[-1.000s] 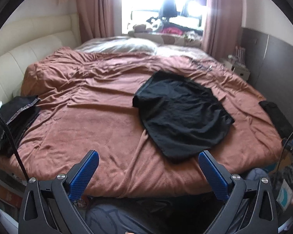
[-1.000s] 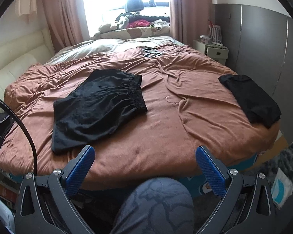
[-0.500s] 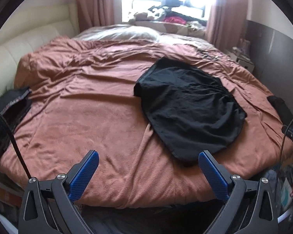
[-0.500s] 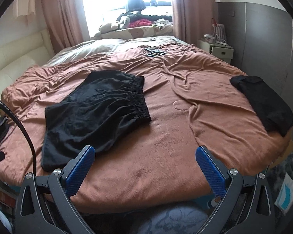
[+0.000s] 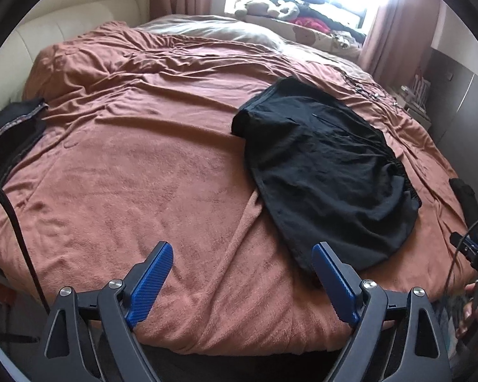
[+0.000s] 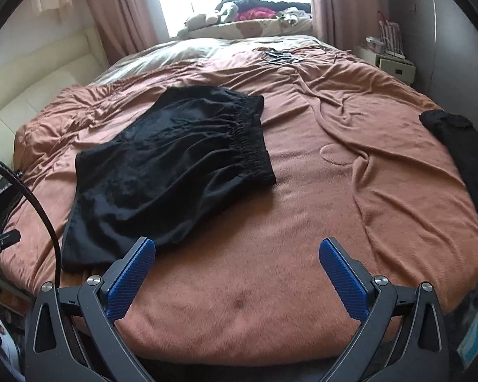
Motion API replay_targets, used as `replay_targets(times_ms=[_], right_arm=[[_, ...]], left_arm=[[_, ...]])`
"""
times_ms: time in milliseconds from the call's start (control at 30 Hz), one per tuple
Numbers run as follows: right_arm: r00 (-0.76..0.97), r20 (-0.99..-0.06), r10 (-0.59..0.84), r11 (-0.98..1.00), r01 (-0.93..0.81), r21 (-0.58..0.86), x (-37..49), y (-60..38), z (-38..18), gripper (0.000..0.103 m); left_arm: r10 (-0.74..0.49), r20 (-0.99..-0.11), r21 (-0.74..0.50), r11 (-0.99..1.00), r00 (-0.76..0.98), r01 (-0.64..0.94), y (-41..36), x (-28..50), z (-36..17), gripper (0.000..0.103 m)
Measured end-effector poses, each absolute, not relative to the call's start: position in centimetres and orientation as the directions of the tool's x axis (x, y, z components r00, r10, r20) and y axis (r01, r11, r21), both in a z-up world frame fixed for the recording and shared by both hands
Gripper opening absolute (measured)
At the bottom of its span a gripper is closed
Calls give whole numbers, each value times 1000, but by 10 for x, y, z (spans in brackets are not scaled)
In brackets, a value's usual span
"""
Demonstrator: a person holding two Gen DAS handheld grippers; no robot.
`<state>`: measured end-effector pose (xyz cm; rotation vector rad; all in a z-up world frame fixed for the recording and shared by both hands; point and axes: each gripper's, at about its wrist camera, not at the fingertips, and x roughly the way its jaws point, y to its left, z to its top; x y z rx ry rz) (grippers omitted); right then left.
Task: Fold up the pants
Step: 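Move both tools toward the black shorts lying on the bed, then grasp the waistband with the right tool while the left tool grasps the leg hem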
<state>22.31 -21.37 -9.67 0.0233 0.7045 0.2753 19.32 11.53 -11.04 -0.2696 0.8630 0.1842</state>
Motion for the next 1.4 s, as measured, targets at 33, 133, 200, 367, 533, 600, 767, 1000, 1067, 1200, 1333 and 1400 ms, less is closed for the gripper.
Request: replay_targets(times_ms=[33,133,200,367,533,600,767,1000,1067,1200,1333,1400], right_arm=[[725,-637,260,963,-245,114,227,-215,-98,103],[709,-650,273,960,-243,138,238,-218,-103,103],[698,-658,281,958,-246,148,245,-220,-105,103],[662,-678,320,946,-256,198,262,-225,-110,103],[674,-665,322,946,-255,199,270,-229,-112,103],[670,-657,345,938,-268,219,271,-230,-114,103],[652,-644,400,916,-275,292,277,-244,-124,103],[631,-628,455,888,-273,369,281,-258,-132,103],[621,-618,482,873,-279,401,282,-260,-134,96],[599,-615,513,852,-266,452,289,-264,-140,92],[573,-610,548,827,-259,499,298,-264,-146,85],[561,-609,561,817,-255,518,302,-263,-147,84]], left_arm=[[39,-771,-167,951,635,-260,116,195,-111,90],[66,-798,-138,947,598,-289,118,201,-116,92],[60,-804,-131,953,592,-274,116,204,-116,98],[41,-802,-148,953,596,-264,108,206,-115,103],[-74,-798,-250,944,598,-216,96,208,-118,103],[-98,-795,-268,942,599,-202,89,210,-119,103],[-154,-811,-311,931,565,-192,77,224,-129,83],[-203,-851,-363,894,484,-263,76,245,-153,62],[-232,-852,-394,874,469,-285,79,249,-159,62],[-294,-850,-457,825,438,-332,85,254,-172,62],[-327,-843,-492,789,427,-368,90,258,-177,62],[-341,-838,-509,770,426,-384,94,260,-179,62]])
